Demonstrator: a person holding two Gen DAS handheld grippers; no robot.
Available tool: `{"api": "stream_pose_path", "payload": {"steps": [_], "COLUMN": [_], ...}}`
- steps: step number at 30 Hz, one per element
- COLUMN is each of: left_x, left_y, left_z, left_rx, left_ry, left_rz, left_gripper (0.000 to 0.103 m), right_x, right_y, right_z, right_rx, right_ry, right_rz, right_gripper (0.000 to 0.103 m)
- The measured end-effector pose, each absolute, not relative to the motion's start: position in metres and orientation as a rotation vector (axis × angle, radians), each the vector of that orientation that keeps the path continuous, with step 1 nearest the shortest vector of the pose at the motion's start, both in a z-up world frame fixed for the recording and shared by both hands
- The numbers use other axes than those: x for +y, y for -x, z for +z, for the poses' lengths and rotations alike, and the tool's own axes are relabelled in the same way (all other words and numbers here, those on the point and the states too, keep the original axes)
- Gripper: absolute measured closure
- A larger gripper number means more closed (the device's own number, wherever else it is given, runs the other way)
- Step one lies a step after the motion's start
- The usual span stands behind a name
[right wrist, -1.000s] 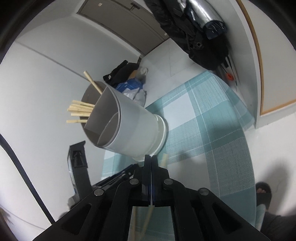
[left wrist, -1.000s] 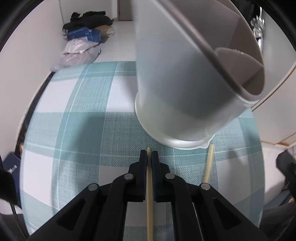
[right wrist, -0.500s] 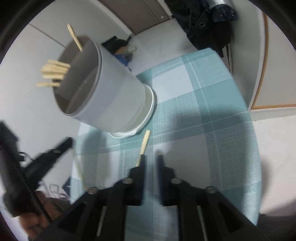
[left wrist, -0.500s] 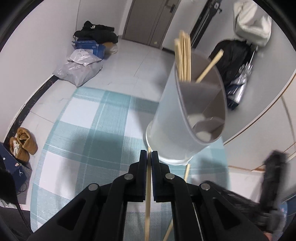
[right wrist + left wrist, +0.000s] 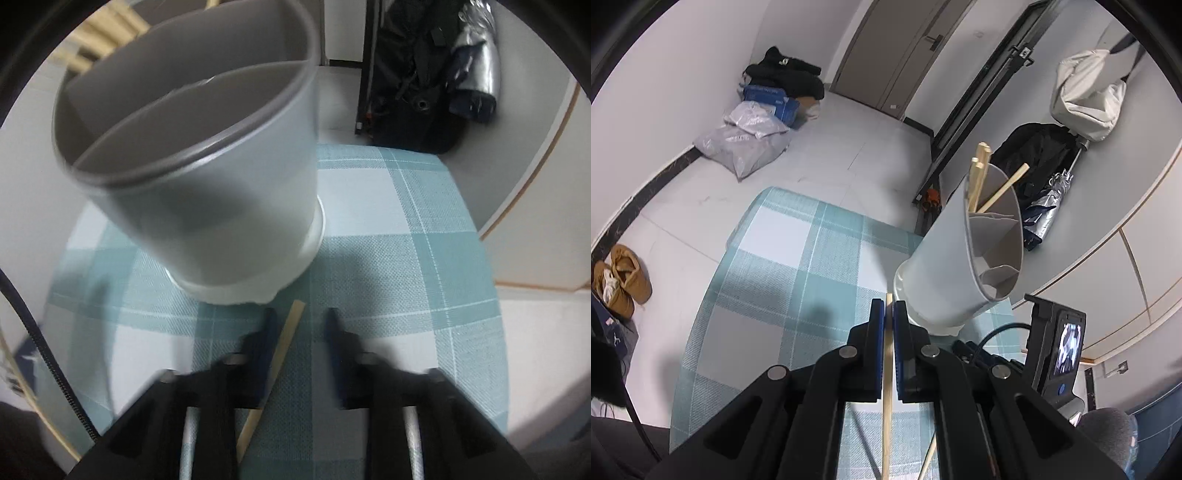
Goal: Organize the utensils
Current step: 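Carry both held chopsticks up toward the white utensil holder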
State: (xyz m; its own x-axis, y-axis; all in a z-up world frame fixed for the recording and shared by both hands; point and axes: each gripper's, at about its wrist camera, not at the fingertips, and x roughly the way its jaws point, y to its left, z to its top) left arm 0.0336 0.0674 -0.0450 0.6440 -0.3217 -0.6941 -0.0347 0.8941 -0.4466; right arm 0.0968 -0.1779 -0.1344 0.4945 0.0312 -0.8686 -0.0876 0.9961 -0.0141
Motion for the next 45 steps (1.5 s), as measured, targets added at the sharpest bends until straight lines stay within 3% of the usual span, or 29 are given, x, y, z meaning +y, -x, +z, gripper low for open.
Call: {"api": "stream_pose_path", "payload": {"steps": [13, 18, 20, 25, 29, 35, 45], "left_x": [0.073, 0.074, 0.073, 0.07, 0.062, 0.046, 0.024], "left_y": [-0.035, -0.031, -0.03, -0.026, -0.023, -0.016, 0.0], "left_z": [-0.043, -0.045, -0.044, -0.041, -0.038, -0.027, -0.002], "left_rx": [0.86, 0.862, 0.864, 0.872, 0.876, 0.876, 0.85], "left_ry": [0.462, 0.456, 0.449, 0.44, 0.411, 0.359, 0.238], "left_rz": [-0.196, -0.196, -0.196, -0.204, -0.196, -0.193, -0.189], "left_gripper": [0.102, 0.102, 0.102, 0.102, 0.102, 0.102, 0.102], "right_x": [-0.178, -0.162, -0.156, -0.164, -0.19, -0.227, -0.225], "right_y": [-0.087, -0.089, -0.087, -0.088, -0.082, -0.05, -0.021], "right_z": [-0.133, -0.134, -0.134, -0.131, -0.108, -0.049, -0.013], "right_rx": [1.184, 1.191, 1.187, 1.18, 1.069, 0.744, 0.488], "right_ry": [0.144, 0.269, 0.31, 0.233, 0.086, -0.104, -0.193], "right_rz": [0.238, 0.252, 0.258, 0.288, 0.314, 0.395, 0.467], "right_gripper": [0.096, 0.09, 0.097, 0.097, 0.097, 0.097, 0.097]}}
